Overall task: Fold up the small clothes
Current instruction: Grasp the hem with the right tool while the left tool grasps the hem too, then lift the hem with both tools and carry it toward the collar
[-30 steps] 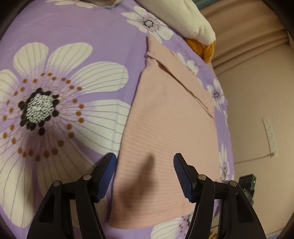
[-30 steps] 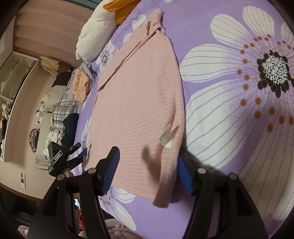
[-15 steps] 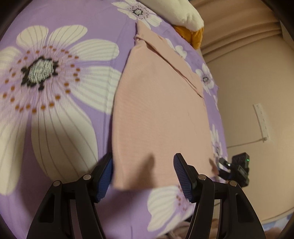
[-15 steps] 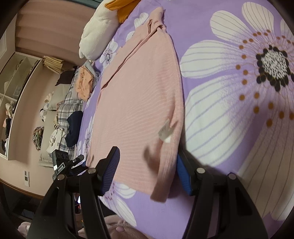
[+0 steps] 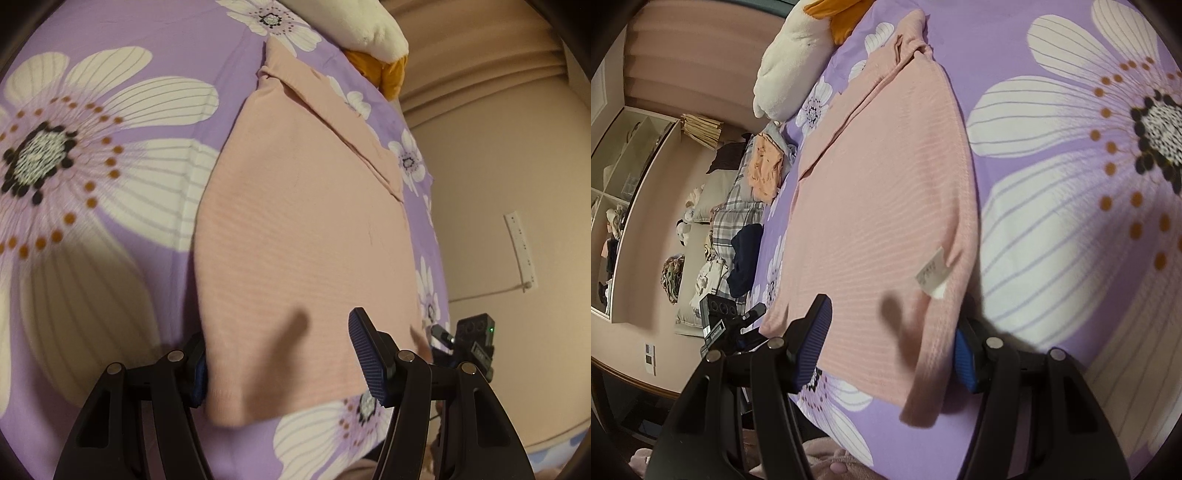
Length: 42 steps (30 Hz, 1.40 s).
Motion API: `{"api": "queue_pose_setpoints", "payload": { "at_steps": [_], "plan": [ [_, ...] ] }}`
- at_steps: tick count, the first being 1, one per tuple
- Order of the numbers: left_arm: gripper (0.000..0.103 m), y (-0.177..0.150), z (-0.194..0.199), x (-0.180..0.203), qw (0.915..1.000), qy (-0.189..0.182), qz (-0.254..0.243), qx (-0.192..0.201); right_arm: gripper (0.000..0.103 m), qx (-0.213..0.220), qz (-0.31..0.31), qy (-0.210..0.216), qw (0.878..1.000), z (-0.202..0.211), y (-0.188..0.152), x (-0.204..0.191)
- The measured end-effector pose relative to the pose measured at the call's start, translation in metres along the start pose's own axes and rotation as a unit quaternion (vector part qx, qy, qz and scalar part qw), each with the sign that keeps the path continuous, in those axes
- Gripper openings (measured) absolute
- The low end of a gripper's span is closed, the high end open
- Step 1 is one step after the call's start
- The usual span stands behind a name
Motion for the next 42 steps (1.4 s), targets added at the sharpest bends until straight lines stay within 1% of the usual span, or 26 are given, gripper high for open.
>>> {"api": "queue_pose_setpoints", "payload": {
  "at_steps": [5,6,7,8,9,10,12,14,15,16,17,18,19,21,23,27,31,35,42],
  "plan": [
    [0.063,0.005,-0.003,0.001,0.9999,0.015,-0.004,0.001,0.055,0.007,0.006,-0.006,1.000,-0.004,0.003,-0.003],
    [0.062,0.004,-0.002,0.000,0.9998,0.017,-0.003,0.003,0.051,0.009,0.008,-0.010,1.000,-0.005,0.003,-0.003],
    [0.057,0.004,-0.001,-0.001,0.9998,0.021,-0.002,0.004,0.049,0.010,0.010,-0.014,1.000,-0.005,0.003,-0.003],
    [0.054,0.002,-0.001,-0.002,0.9996,0.026,-0.003,0.006,0.042,0.012,0.012,-0.020,1.000,-0.004,0.002,-0.002],
    [0.048,0.001,0.000,-0.003,0.9995,0.031,-0.004,0.008,0.035,0.013,0.012,-0.024,1.000,-0.004,0.002,-0.001],
    [0.040,-0.001,0.001,-0.003,0.9992,0.039,-0.006,0.008,0.031,0.015,0.011,-0.028,0.999,-0.003,0.002,0.001],
    [0.030,-0.005,0.004,-0.005,0.9985,0.053,-0.012,0.008,0.021,0.017,0.005,-0.030,0.999,-0.001,0.001,0.005],
    [0.027,-0.006,0.005,-0.005,0.9979,0.062,-0.016,0.008,0.016,0.020,0.007,-0.032,0.999,0.000,-0.001,0.006],
    [0.021,-0.007,0.006,-0.005,0.9974,0.069,-0.018,0.009,0.012,0.020,0.010,-0.036,0.999,0.000,-0.001,0.006],
    [0.014,-0.007,0.006,-0.005,0.9965,0.080,-0.021,0.011,0.012,0.022,0.012,-0.038,0.999,0.000,-0.002,0.005],
    [0.011,-0.007,0.007,-0.005,0.9960,0.085,-0.023,0.012,0.011,0.023,0.012,-0.036,0.999,0.000,-0.001,0.004],
    [0.007,-0.007,0.008,-0.004,0.9960,0.085,-0.024,0.015,0.009,0.024,0.012,-0.034,0.999,0.000,-0.001,0.003],
    [0.004,-0.006,0.008,-0.003,0.9960,0.084,-0.024,0.017,0.008,0.026,0.015,-0.033,0.999,0.000,0.000,0.001],
    [0.004,-0.006,0.011,0.000,0.9962,0.080,-0.024,0.023,0.007,0.031,0.022,-0.028,0.999,0.001,0.001,-0.006],
    [0.003,-0.004,0.013,0.004,0.9971,0.067,-0.023,0.028,0.006,0.041,0.032,-0.011,0.999,0.006,0.003,-0.015],
    [0.002,-0.002,0.025,0.023,0.9963,0.056,-0.047,0.046,0.006,0.064,0.060,0.013,0.996,0.019,0.003,-0.035],
    [0.002,-0.004,0.036,0.050,0.9936,0.048,-0.081,0.063,0.005,0.077,0.088,0.020,0.993,0.029,0.001,-0.050],
    [0.002,-0.006,0.042,0.067,0.9910,0.047,-0.100,0.076,0.005,0.086,0.099,0.026,0.991,0.036,-0.002,-0.057],
    [0.001,-0.015,0.049,0.087,0.9881,0.051,-0.124,0.077,0.005,0.094,0.115,0.034,0.988,0.051,-0.009,-0.067]
  ]
}}
Point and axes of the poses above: each gripper's, at about its wrist camera, not at the fingertips, and z roughly against the way its jaws point, x to its right, y to its top, the point moved 3 cm from there along -z, roughly the way its jaws point
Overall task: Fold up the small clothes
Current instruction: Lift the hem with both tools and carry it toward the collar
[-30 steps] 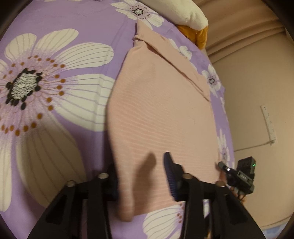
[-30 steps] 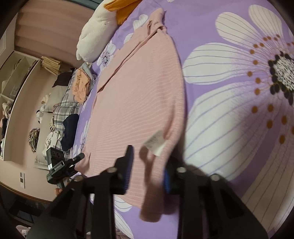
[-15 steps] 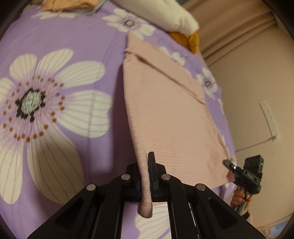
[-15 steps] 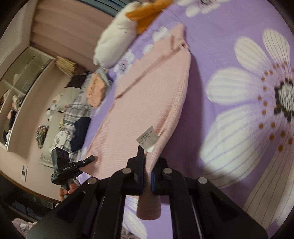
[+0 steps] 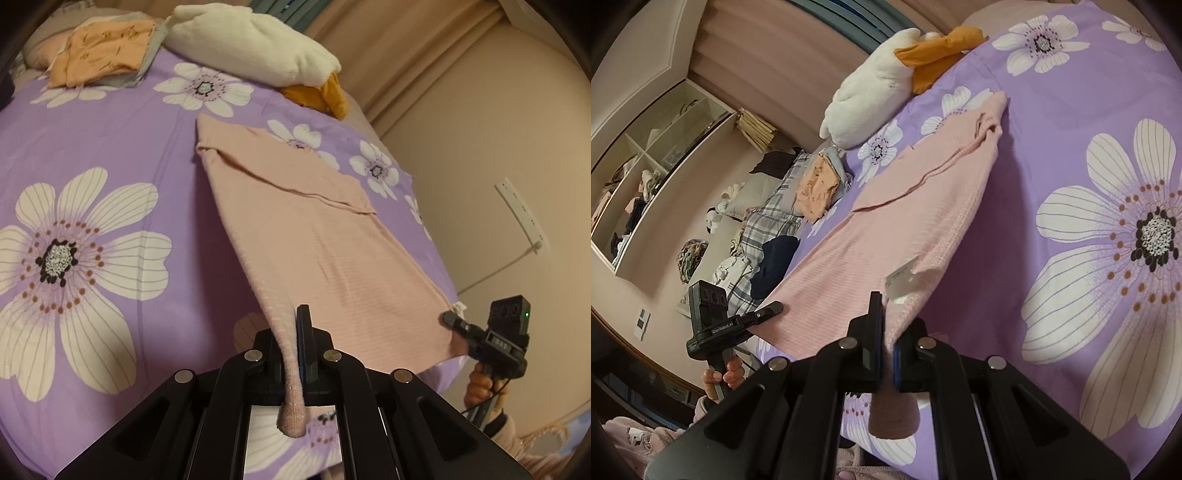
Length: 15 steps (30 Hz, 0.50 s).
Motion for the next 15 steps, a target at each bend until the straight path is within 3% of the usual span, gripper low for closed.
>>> {"api": "queue_pose_setpoints", "payload": {
  "at_steps": [15],
  "plan": [
    [0.001,-0.022,0.041,0.033,0.9992,0.000,-0.040,0.005,0.005,-0.001,0.063,0.015,0.998,0.050,-0.012,-0.040]
  ]
}}
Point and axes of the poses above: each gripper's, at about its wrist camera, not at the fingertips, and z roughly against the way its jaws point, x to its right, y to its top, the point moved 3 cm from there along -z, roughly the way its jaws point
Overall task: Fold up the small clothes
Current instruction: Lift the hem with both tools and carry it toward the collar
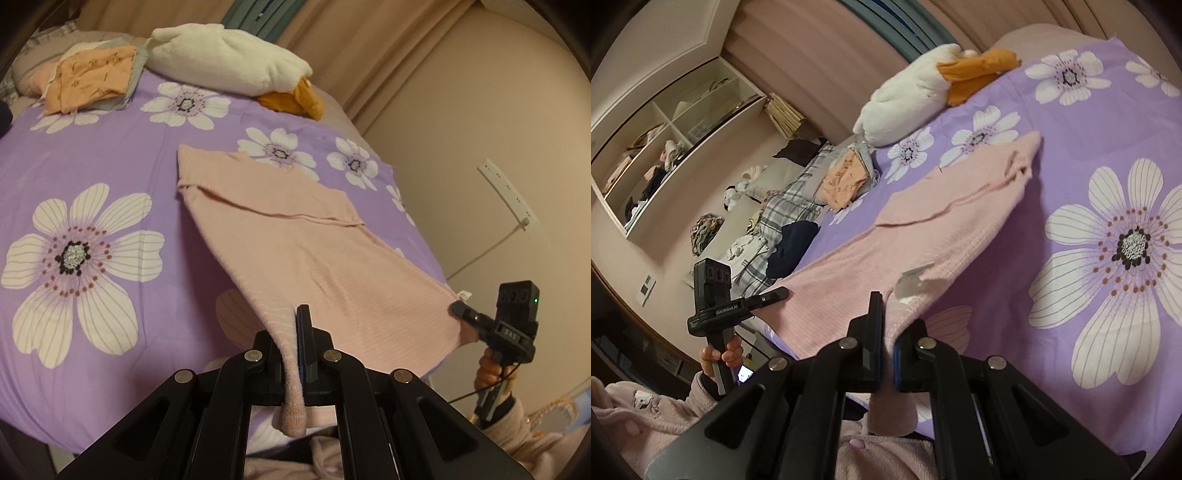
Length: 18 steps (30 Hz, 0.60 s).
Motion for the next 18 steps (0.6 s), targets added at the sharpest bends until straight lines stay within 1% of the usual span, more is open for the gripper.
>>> {"api": "queue_pose_setpoints", "payload": {
  "at_steps": [6,9,14,18],
  "plan": [
    [0.001,0.013,-0.003,-0.005,0.9999,0.000,0.007,0.008,0.006,0.009,-0.003,-0.002,1.000,-0.002,0.011,0.004],
    [0.001,0.028,-0.008,-0.012,0.9998,0.005,0.015,0.011,0.006,0.019,-0.016,-0.006,1.000,-0.008,0.025,0.012],
    [0.001,0.061,-0.019,-0.026,0.9993,0.013,0.026,0.024,0.007,0.043,-0.025,-0.006,0.999,-0.022,0.063,0.023],
    [0.001,0.092,-0.037,-0.042,0.9982,0.018,0.048,0.031,0.007,0.052,-0.042,-0.009,0.998,-0.036,0.095,0.039]
  ]
}}
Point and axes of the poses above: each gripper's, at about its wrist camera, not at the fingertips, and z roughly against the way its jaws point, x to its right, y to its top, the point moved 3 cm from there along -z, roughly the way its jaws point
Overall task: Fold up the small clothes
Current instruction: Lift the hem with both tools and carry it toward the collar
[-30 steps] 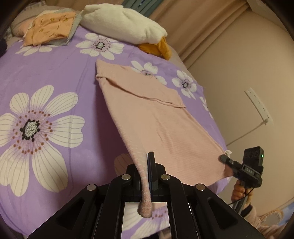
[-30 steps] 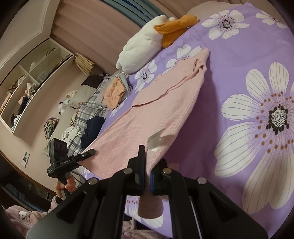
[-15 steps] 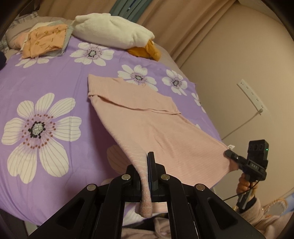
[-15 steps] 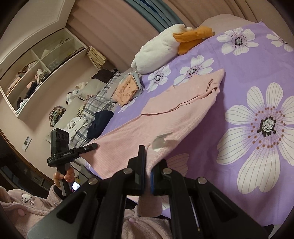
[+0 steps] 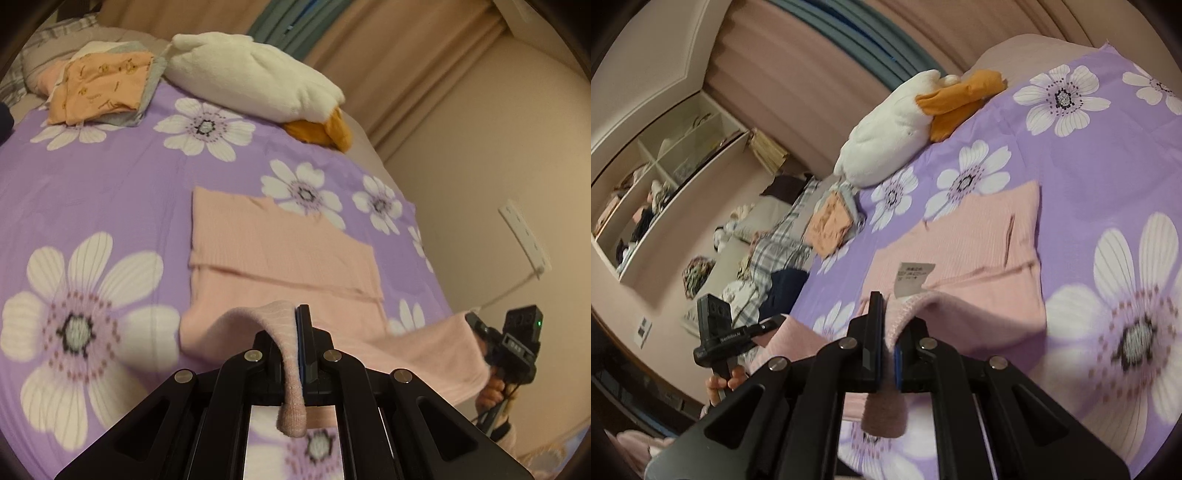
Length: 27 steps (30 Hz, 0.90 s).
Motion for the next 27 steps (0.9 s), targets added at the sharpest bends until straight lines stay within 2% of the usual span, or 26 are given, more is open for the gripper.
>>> {"api": "queue_pose_setpoints", "payload": {
  "at_steps": [3,11,17,22,27],
  "plan": [
    [0.001,0.023,-0.021,-0.008,0.9999,0.007,0.013,-0.005,0.007,0.004,-0.014,-0.004,1.000,-0.017,0.024,0.014],
    [0.001,0.073,-0.078,-0.038,0.9979,0.022,0.056,-0.023,0.007,-0.006,-0.069,-0.049,0.996,-0.075,0.077,0.070],
    [0.001,0.088,-0.128,-0.062,0.9939,0.042,0.087,-0.054,0.008,-0.025,-0.105,-0.071,0.992,-0.112,0.092,0.105],
    [0.001,0.101,-0.158,-0.083,0.9889,0.048,0.126,-0.064,0.008,-0.038,-0.129,-0.090,0.987,-0.138,0.105,0.130],
    [0.001,0.111,-0.179,-0.091,0.9865,0.062,0.130,-0.078,0.008,-0.045,-0.160,-0.108,0.980,-0.154,0.113,0.153]
  ]
}}
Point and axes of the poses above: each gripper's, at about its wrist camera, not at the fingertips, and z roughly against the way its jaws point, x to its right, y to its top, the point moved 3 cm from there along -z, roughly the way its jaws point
